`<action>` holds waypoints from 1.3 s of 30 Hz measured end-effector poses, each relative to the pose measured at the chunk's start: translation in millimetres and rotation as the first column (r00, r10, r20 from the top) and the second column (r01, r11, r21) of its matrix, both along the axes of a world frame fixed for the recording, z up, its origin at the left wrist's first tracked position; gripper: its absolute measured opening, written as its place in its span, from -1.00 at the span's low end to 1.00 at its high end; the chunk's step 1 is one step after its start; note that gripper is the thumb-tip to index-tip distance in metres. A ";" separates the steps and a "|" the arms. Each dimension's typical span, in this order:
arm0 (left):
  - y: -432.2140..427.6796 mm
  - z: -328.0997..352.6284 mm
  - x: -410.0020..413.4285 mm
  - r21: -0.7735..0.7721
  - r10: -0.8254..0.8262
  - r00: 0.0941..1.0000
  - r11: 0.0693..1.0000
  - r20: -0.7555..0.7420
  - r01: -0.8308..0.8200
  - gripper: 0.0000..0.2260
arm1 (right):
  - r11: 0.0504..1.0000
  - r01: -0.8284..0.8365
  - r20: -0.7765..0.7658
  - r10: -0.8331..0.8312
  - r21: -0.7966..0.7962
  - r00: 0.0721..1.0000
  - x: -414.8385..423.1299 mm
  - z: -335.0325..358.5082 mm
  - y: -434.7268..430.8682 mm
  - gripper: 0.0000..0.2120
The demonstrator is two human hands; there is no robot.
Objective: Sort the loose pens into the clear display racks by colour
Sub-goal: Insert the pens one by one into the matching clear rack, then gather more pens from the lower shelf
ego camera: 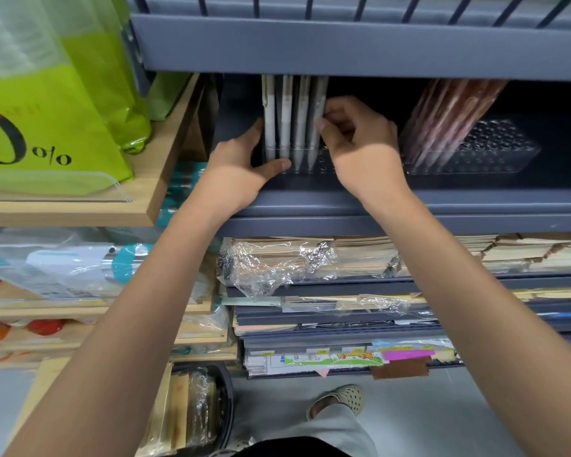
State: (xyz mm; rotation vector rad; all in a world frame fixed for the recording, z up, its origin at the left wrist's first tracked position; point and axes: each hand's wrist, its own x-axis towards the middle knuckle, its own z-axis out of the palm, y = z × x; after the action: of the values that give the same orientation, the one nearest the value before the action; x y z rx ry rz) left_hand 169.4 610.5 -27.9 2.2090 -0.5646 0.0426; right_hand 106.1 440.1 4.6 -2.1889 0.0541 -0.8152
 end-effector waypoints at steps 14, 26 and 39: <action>1.0 -0.2 -5.6 -0.043 -0.013 0.999 0.999 0.046 0.015 -0.41 | 0.996 0.022 -0.051 -0.018 0.092 0.999 -3.8 -3.5 -1.5 -0.80; 22.2 18.3 -63.1 -0.423 0.019 0.979 0.900 -0.205 -0.106 -0.70 | 0.971 -0.005 -0.010 0.007 0.241 1.000 -73.7 32.6 -6.1 -0.82; 46.3 -111.1 -224.5 -0.389 -0.019 0.816 0.885 -0.577 -0.254 -0.85 | 0.747 0.264 -0.427 0.030 0.610 0.904 -262.0 -127.1 -74.2 -0.91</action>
State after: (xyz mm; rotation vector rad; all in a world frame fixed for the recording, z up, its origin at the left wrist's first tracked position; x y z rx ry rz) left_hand -55.0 656.8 -139.0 1.6713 -0.0555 -0.3778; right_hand -155.9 365.9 -122.5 -1.6336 0.6156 -0.2954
